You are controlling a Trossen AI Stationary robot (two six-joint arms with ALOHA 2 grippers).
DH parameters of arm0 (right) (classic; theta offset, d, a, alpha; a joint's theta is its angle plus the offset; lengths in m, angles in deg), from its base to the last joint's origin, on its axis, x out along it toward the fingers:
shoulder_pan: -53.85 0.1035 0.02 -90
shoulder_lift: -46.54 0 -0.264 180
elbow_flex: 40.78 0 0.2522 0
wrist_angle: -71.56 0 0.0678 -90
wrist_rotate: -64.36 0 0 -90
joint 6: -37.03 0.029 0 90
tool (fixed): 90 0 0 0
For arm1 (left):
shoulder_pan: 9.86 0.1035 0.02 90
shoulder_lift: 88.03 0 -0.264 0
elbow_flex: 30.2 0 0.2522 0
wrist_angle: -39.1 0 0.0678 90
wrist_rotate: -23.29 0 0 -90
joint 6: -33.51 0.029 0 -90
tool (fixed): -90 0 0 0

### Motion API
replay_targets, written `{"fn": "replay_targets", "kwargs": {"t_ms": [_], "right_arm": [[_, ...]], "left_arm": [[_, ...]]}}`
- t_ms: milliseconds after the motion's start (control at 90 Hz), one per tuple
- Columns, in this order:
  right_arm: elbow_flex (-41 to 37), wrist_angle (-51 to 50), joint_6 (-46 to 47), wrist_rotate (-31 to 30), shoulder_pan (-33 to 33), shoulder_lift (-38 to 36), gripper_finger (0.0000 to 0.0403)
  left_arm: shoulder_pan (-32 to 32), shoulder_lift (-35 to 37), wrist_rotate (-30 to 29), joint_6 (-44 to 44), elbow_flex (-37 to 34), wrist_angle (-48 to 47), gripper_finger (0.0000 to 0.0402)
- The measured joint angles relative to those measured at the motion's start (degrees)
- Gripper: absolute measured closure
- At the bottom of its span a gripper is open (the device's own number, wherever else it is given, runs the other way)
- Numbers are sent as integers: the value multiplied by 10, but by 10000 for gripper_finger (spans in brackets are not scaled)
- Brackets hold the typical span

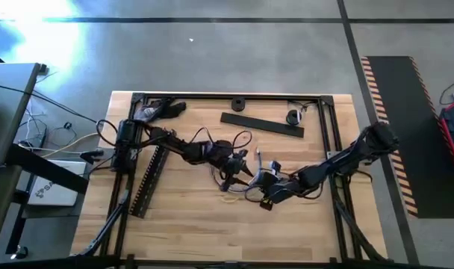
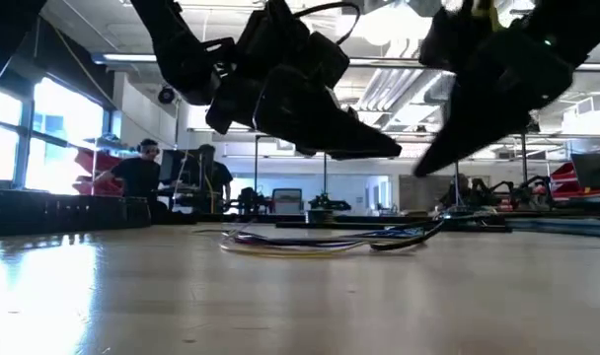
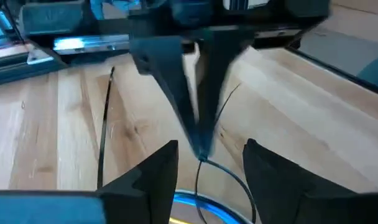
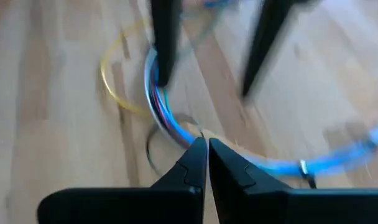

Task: Ziptie cables
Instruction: Insert the cable zip tie into the cable wires

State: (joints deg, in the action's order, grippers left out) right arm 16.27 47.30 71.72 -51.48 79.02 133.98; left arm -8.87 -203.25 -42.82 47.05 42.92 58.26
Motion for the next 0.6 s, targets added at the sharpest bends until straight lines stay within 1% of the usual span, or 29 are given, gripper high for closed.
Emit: {"fn": "replay_targets", "kwargs": {"t_ms": [78,144,189,289,356,422,489,600], "right_arm": [[-3,-35,63,37,-2,-22,402],[-24,-38,95,80,-2,-40,393],[-42,-20,116,109,-2,-51,382],[-96,75,175,159,-2,-63,342],[-139,149,215,177,-1,-62,311],[-178,224,261,180,-4,-62,281],[-214,275,304,178,-6,-62,255],[-248,350,341,179,-8,-59,229]], "left_arm": [[-1,0,0,0,0,-1,251],[-3,0,0,0,0,-2,254],[-3,0,-1,0,0,-3,256],[-6,0,-3,0,0,-2,261],[-7,0,-5,0,0,-4,264],[-10,0,-6,0,0,-5,267],[-12,0,-6,0,0,-8,270],[-14,0,-6,0,0,-8,271]]}}
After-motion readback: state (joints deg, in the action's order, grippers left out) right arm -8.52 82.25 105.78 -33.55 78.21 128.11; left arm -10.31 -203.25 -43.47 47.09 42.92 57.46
